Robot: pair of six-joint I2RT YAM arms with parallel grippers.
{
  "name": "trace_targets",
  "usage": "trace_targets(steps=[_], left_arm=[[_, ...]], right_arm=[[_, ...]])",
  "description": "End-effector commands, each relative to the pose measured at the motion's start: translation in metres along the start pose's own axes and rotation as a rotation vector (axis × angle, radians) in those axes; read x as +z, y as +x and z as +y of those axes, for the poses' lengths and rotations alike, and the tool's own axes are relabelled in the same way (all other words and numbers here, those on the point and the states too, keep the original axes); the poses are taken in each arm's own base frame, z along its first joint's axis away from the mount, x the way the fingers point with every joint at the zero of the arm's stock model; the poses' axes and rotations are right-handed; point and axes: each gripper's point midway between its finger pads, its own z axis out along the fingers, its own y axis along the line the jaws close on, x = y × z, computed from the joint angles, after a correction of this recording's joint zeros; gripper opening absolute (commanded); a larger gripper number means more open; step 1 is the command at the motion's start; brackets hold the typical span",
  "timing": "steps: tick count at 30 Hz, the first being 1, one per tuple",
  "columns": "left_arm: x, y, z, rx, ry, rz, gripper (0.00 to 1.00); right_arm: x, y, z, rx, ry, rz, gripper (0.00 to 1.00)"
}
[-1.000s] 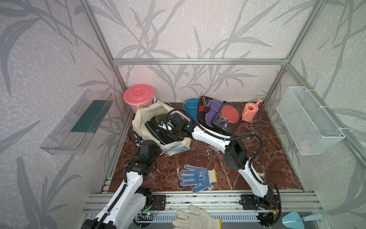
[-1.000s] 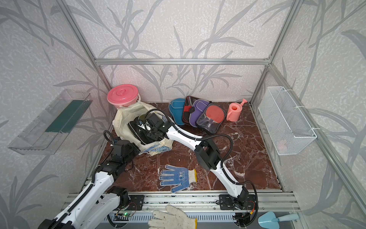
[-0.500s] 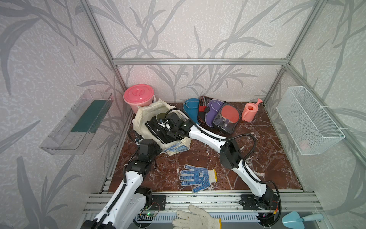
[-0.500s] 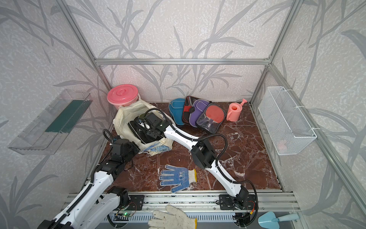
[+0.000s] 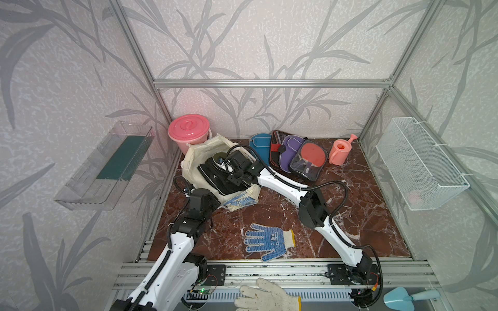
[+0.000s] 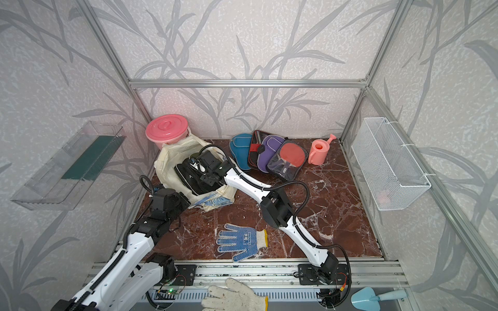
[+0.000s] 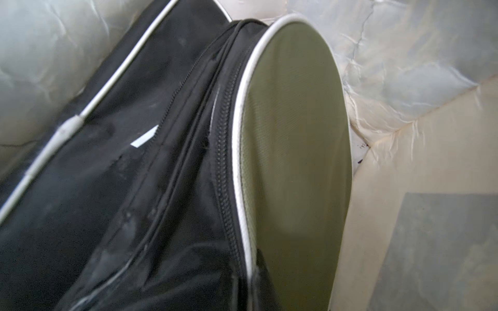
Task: Remove the ping pong set from the canvas bag
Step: Adjust the canvas bag at the center of the board.
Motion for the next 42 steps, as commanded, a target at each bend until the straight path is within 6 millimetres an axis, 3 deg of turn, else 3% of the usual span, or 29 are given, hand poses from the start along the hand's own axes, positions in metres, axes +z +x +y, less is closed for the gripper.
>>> trace_targets(steps=[1, 8, 24, 42], left_arm=[[-0.005, -0.024, -0.002, 0.019, -0.028, -0.092, 0.00], [-0.005, -0.037, -0.008, 0.039, -0.036, -0.119, 0.00], [-0.004, -0.059, -0.017, 0.060, -0.052, -0.155, 0.00], [0.007, -0.061, -0.015, 0.067, -0.114, -0.131, 0.00]], right_arm=[[-0.044, -0.019, -0.027, 0.098, -0.004, -0.034, 0.00], [-0.091, -0.048, -0.030, 0.195, -0.088, -0.124, 0.00], [-0.190, -0.093, -0.051, 0.416, -0.304, -0.336, 0.00], [-0.297, -0.119, -0.096, 0.551, -0.330, -0.607, 0.00]])
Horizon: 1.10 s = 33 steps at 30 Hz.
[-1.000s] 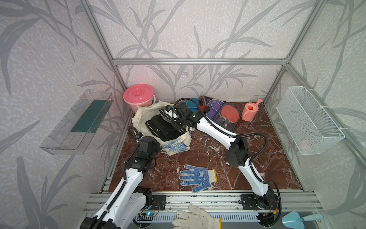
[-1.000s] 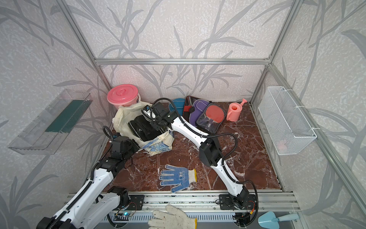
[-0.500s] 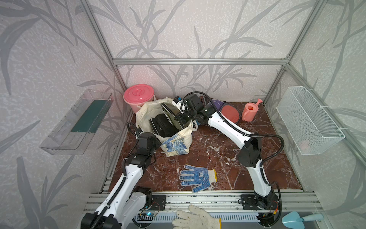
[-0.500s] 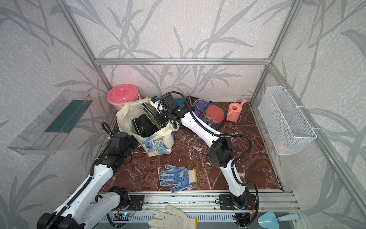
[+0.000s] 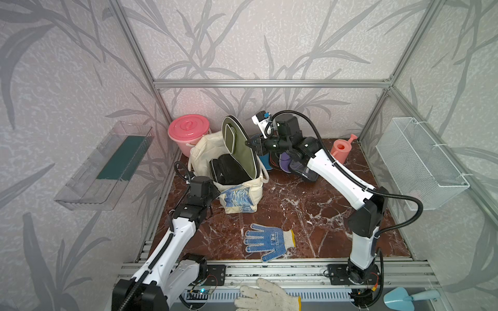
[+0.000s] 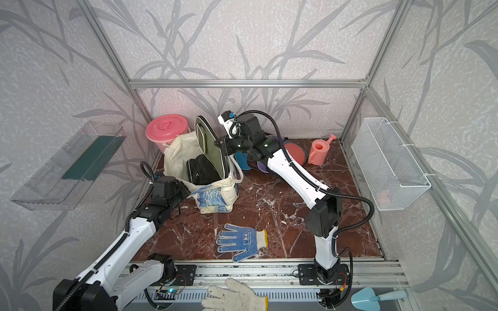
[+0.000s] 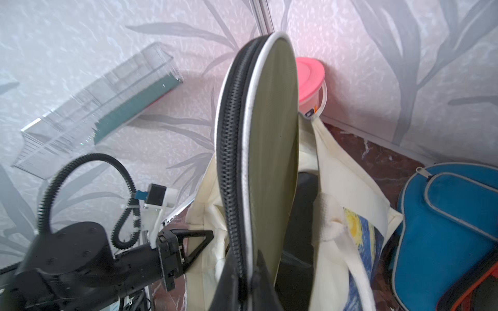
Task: Remove the ping pong set from the canvas bag
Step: Adjust the canvas bag at the center of the board, then place the ping pong set at the center of the board.
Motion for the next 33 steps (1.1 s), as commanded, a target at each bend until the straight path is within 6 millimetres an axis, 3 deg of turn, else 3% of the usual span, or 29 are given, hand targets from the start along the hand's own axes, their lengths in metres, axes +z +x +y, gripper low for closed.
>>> trace_targets(steps=[1, 6, 7, 9, 18, 26, 33], left_arm=[[-0.003, -0.023, 0.013, -0.009, -0.092, -0.089, 0.00], [-0.002, -0.025, 0.022, -0.018, -0.145, -0.097, 0.00], [-0.002, -0.026, 0.025, -0.018, -0.158, -0.097, 0.00], [-0.002, -0.026, 0.028, -0.016, -0.179, -0.100, 0.00], [-0.009, -0.035, 0.037, 0.007, -0.234, -0.117, 0.00], [-0.018, -0.043, 0.033, 0.015, -0.235, -0.114, 0.00], [-0.025, -0.049, 0.026, 0.025, -0.229, -0.108, 0.00]], right_arm=[[-0.040, -0.048, 0.020, -0.016, -0.049, -0.153, 0.00], [-0.073, -0.063, 0.019, 0.008, -0.043, -0.232, 0.00], [-0.092, -0.071, 0.025, 0.006, -0.044, -0.268, 0.00], [-0.109, -0.074, 0.022, 0.021, -0.035, -0.303, 0.00], [-0.171, -0.053, -0.006, 0.089, 0.077, -0.395, 0.00], [-0.182, 0.006, -0.039, 0.169, 0.179, -0.370, 0.00], [-0.162, 0.059, -0.063, 0.272, 0.146, -0.368, 0.00]])
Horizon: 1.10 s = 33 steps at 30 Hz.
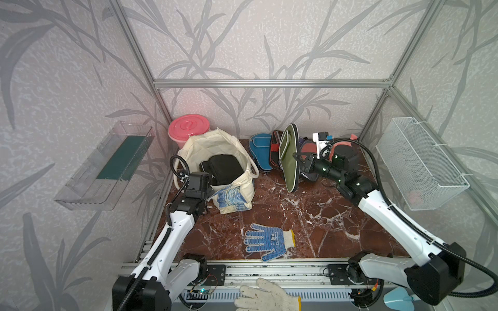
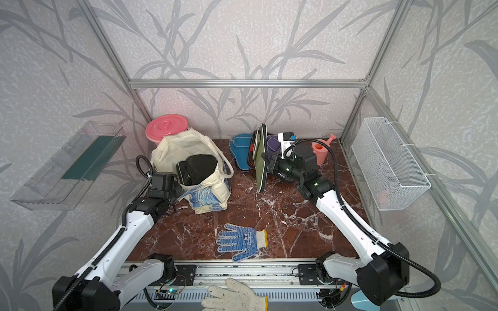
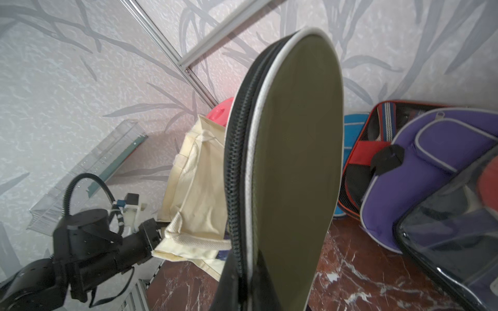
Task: Remove the ping pong set from the canvas bag
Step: Place the ping pong set at the center of the board.
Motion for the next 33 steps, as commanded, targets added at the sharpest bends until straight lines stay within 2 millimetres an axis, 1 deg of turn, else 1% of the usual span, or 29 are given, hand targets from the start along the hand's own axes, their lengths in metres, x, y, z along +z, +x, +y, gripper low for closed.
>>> trace_targets(steps=[1, 6, 12, 15, 19, 23, 29, 33], left_arm=[[-0.012, -0.025, 0.002, -0.010, -0.024, -0.077, 0.00], [-0.013, -0.024, 0.003, -0.003, -0.031, -0.072, 0.00], [-0.013, -0.021, 0.004, 0.005, -0.031, -0.060, 0.00], [-0.012, -0.020, 0.004, 0.009, -0.031, -0.053, 0.00], [-0.013, -0.021, 0.002, 0.010, -0.025, -0.054, 0.00], [-0.013, -0.023, 0.003, 0.009, -0.029, -0.062, 0.00], [-0.012, -0.023, 0.001, 0.019, -0.027, -0.057, 0.00], [-0.011, -0.021, -0.001, 0.016, -0.016, -0.050, 0.00]], right_arm=[[-0.002, -0.011, 0.009, 0.043, -0.090, -0.111, 0.00], [0.015, 0.024, -0.016, 0.117, -0.111, -0.084, 0.00], [0.031, 0.058, -0.044, 0.169, -0.087, -0.053, 0.00], [0.043, 0.077, -0.058, 0.208, -0.073, -0.009, 0.00], [0.052, 0.102, -0.074, 0.268, -0.056, 0.031, 0.00], [0.051, 0.127, -0.091, 0.313, -0.004, 0.065, 0.00], [0.036, 0.163, -0.119, 0.358, 0.115, 0.118, 0.00], [0.028, 0.180, -0.131, 0.360, 0.186, 0.148, 0.00]])
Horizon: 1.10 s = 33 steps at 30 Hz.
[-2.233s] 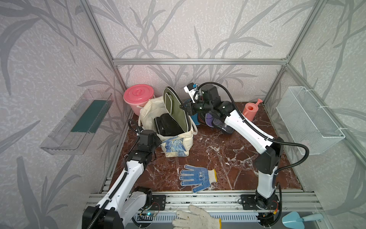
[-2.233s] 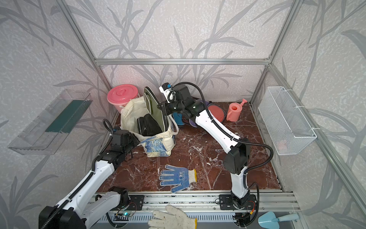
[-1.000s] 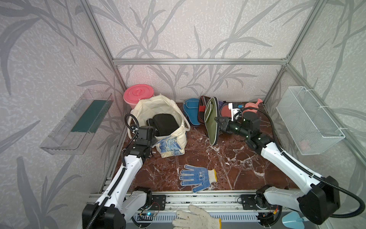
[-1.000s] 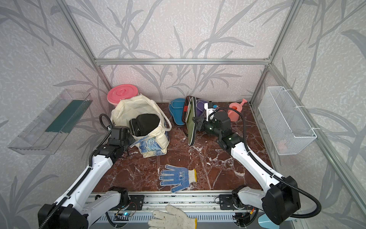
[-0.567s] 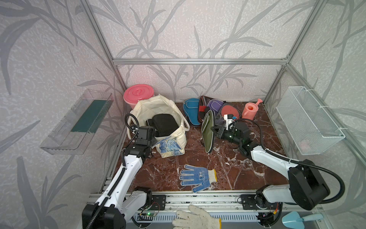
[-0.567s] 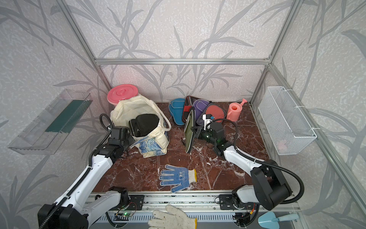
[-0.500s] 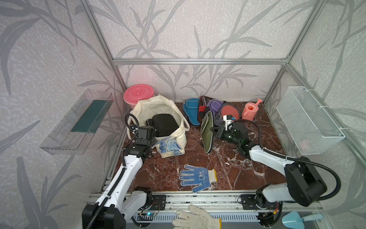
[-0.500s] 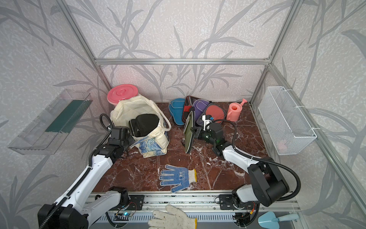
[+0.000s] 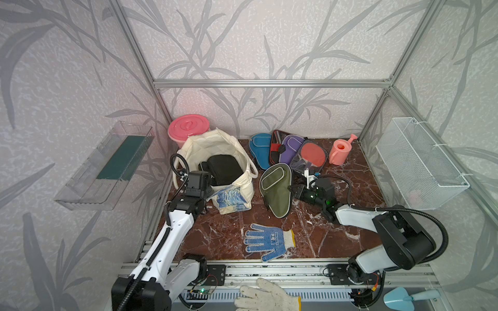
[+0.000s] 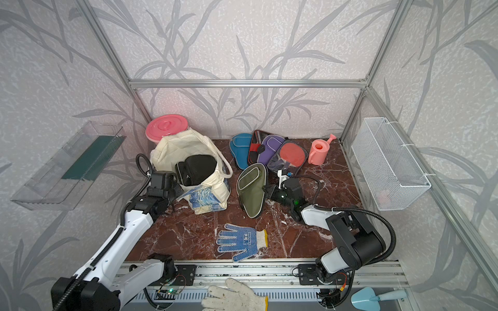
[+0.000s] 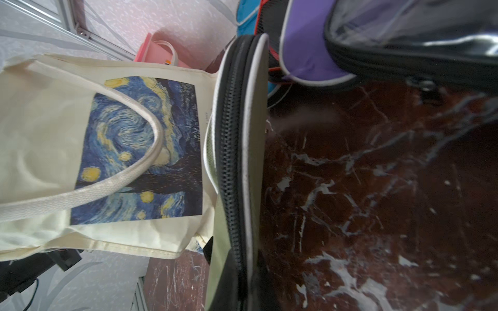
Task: Remove the ping pong set from the canvas bag
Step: Place the ping pong set at the center of the board.
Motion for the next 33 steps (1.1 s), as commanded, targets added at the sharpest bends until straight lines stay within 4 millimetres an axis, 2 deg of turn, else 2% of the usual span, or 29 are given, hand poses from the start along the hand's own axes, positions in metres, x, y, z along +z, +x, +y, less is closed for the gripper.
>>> trace_targets(steps=[1, 9, 17, 24, 26, 27, 33], left_arm=[[-0.007, -0.020, -0.001, -0.016, -0.004, -0.065, 0.00], [-0.009, -0.020, -0.006, -0.004, 0.027, -0.064, 0.00], [-0.014, -0.022, -0.012, -0.006, 0.068, -0.069, 0.00], [-0.013, -0.014, -0.013, -0.012, 0.093, -0.053, 0.00], [-0.012, -0.011, -0.013, -0.011, 0.101, -0.047, 0.00], [-0.011, -0.009, -0.013, -0.011, 0.104, -0.044, 0.00], [-0.011, -0.009, -0.013, -0.012, 0.110, -0.044, 0.00]], right_arm=[[-0.005, 0.008, -0.013, -0.001, 0.071, 0.000, 0.00], [-0.004, 0.028, -0.042, -0.005, 0.249, -0.028, 0.00], [0.020, 0.046, -0.050, -0.014, 0.292, -0.025, 0.00], [0.033, 0.041, -0.055, -0.037, 0.306, -0.050, 0.00], [0.035, 0.035, -0.049, -0.043, 0.290, -0.070, 0.00], [0.038, 0.039, -0.058, -0.043, 0.315, -0.059, 0.00], [0.051, 0.037, -0.059, -0.042, 0.312, -0.061, 0.00]])
